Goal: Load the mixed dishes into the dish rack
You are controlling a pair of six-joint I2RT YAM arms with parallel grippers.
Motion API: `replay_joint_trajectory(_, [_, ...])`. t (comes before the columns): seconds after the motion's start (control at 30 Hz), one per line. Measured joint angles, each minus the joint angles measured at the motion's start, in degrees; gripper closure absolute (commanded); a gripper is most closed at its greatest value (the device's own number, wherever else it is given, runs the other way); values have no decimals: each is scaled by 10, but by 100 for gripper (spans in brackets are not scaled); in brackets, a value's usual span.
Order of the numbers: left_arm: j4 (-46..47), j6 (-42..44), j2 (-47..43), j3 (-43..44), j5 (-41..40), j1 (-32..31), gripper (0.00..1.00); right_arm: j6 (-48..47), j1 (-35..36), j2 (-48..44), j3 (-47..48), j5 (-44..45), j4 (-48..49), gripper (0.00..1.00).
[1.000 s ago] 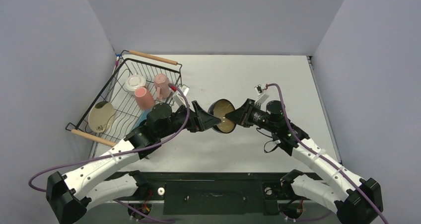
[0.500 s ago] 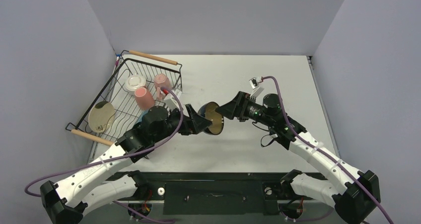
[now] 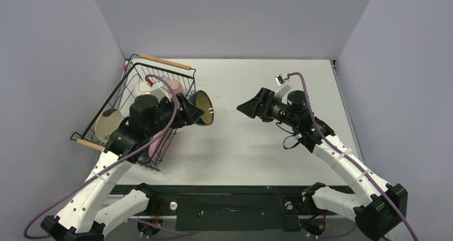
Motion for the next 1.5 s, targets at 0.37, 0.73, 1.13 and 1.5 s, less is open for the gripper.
replay_joint_trajectory(0.37, [-175,226,61,204,-148,158,100,-39,-65,1,-5,-35,-48,18])
replay_joint_trajectory(0.73, [-213,342,160,207,-339,218,100,-84,-116,18,-40,-114,-77,18])
replay_joint_trajectory(1.13, [-169,377,267,165,-410,251,100,-90,-118,23,-78,-141,-68,19])
replay_joint_trajectory(1.5, [-143,368,326,111,-435,276,100,-97,-106,29,-79,-143,-64,19])
